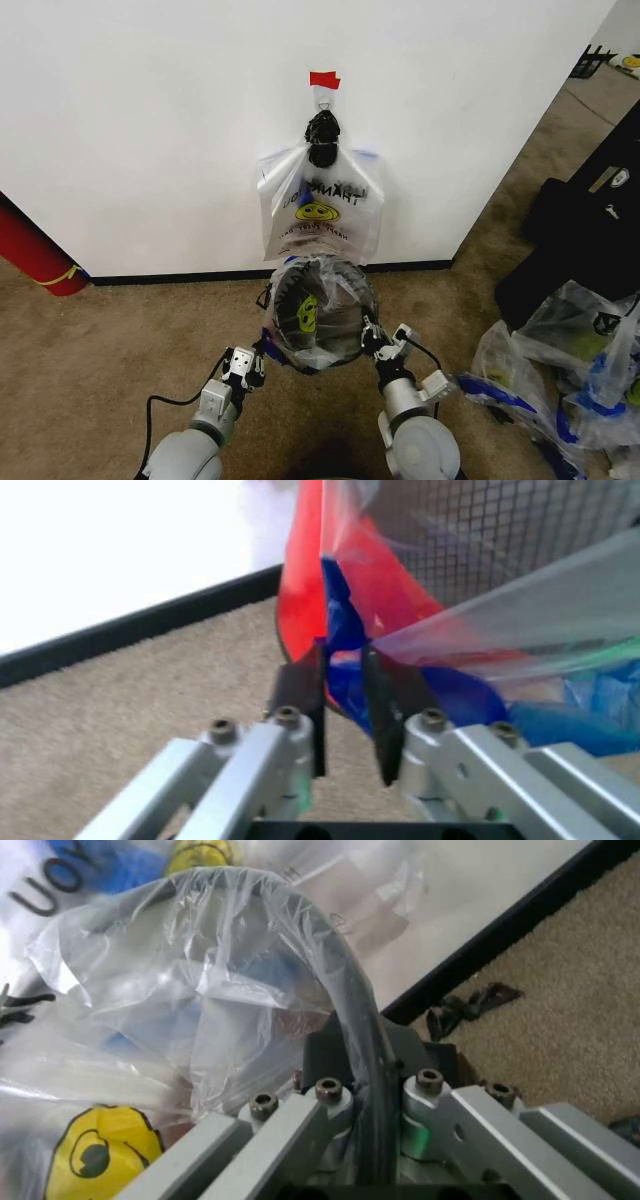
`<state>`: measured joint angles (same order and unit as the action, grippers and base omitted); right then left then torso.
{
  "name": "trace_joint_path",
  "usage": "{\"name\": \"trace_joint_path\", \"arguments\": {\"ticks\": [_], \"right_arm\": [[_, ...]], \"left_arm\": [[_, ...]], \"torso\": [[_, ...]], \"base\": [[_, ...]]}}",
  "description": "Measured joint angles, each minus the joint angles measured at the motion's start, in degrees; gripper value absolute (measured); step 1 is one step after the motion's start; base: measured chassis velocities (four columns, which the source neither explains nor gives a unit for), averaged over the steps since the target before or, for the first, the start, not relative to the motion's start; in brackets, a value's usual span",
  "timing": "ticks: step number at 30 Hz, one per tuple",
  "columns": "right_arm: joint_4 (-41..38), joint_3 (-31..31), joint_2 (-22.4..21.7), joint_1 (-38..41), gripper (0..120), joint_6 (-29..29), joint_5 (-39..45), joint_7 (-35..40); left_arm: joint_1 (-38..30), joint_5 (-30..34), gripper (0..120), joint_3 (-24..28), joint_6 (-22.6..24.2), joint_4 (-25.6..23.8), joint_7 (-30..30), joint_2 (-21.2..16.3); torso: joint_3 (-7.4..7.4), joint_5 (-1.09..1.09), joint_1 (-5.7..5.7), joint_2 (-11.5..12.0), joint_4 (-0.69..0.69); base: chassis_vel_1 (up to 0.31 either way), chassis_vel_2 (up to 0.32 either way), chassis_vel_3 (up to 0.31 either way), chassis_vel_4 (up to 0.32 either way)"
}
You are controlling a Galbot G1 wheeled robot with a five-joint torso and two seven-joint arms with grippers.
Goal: Pick up the garbage bag from the wall and place it over the trash bin.
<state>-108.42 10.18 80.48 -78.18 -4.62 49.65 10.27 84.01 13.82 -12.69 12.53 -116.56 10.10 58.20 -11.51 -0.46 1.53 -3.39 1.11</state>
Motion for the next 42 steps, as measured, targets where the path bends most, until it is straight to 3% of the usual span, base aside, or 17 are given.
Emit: {"name": "trace_joint_path", "arguments": {"ticks": [8,15,17,20,25,29,31,38,42], "right_arm": [[8.0,1.4,2.3,5.5,0,-1.2,-0.5,-0.6],[11.6,0.6,3.3,7.5,0,-2.3,-3.3,-1.9],[12.0,0.5,3.3,7.8,0,-2.5,-3.9,-2.2],[12.4,0.2,3.2,8.2,0,-2.8,-4.6,-2.6],[12.4,-0.6,2.9,8.4,0,-3.2,-5.6,-2.8],[12.3,-1.1,2.7,8.3,0,-3.3,-6.3,-2.9],[12.1,-1.2,2.5,8.3,0,-3.3,-6.9,-2.9],[11.0,-1.1,2.2,7.5,0,-1.5,-8.5,-3.8],[10.7,-1.1,2.1,7.5,0,-1.0,-9.8,-4.4]], "left_arm": [[1.5,-2.2,51,-1.0,3.8,-2.1,1.4,-0.8],[0.5,2.8,77,-1.4,5.0,-11.4,3.2,-0.4],[0.0,4.2,79,-1.5,5.6,-13.2,3.3,-0.8],[-1.3,7.5,67,-1.1,6.3,-16.0,3.3,-1.9],[-3.5,9.9,50,0.5,7.2,-16.4,3.7,-2.9],[-7.4,13.5,34,3.0,13.2,-16.8,5.4,-3.1],[-10.4,17.7,26,5.5,18.2,-17.6,9.3,-2.8],[-19.1,28.8,1,11.0,26.5,-18.1,19.8,-2.9],[-23.8,31.1,0,13.6,29.3,-17.5,22.1,-3.8]], "torso": [[0.0,0.0,0.0,0.0,-0.01],[0.0,0.0,0.0,0.0,0.0],[0.0,0.0,0.0,0.0,0.0],[0.0,0.0,0.0,0.0,0.0],[0.0,0.0,0.0,0.0,0.0],[0.0,0.0,0.0,0.0,-0.01],[0.0,-0.01,0.0,0.0,0.0],[0.0,0.0,0.0,0.0,0.0],[0.0,0.0,0.0,0.0,-0.01]], "base": [[0.0,0.0,0.0,0.0],[0.0,0.0,0.0,0.0],[0.0,0.0,0.0,0.0],[0.0,0.0,0.0,0.0],[0.0,0.0,0.0,0.0],[0.0,0.0,0.0,0.0],[0.0,0.0,0.0,0.0],[0.0,0.0,0.0,0.0],[0.0,0.0,0.0,0.0]]}}
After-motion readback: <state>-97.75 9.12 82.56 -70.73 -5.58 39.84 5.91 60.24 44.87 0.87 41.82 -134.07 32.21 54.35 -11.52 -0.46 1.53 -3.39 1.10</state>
